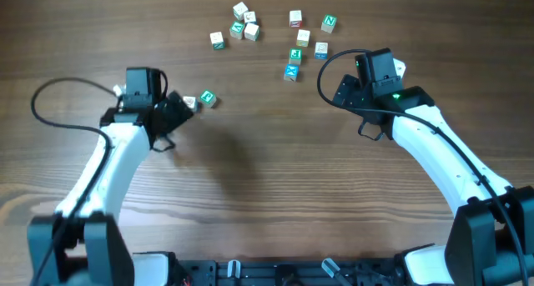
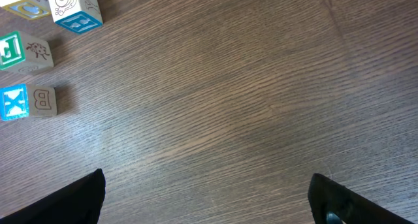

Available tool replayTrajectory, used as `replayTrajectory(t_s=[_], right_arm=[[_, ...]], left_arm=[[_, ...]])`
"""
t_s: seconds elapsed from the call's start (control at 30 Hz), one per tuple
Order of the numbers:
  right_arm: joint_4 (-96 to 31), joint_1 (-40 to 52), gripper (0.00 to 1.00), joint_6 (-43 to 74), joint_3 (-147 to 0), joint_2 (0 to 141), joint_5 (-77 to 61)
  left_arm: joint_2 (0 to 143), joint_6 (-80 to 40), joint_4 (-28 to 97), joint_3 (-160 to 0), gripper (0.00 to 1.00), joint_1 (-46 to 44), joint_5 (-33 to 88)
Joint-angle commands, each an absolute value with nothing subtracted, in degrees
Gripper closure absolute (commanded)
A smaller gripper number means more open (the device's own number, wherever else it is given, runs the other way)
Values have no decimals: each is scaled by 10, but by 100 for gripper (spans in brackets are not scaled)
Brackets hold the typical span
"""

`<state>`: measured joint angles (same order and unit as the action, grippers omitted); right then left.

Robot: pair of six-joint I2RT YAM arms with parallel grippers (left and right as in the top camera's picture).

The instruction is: Form a circle

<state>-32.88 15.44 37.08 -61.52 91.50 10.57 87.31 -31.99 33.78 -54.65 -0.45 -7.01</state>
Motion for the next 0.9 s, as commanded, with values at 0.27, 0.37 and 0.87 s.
replayTrajectory(t_s=[0.27,0.37,0.87], right_arm=[[-326,155,0,376,-615,911,116],[-326,155,0,375,-615,911,116],[-326,155,0,375,-615,911,116]], left_arm=[[898,-376,211,-614,36,-167,1],[956,-381,130,-614,64,-192,27],[1084,-455,126,-697,92,-202,-12]])
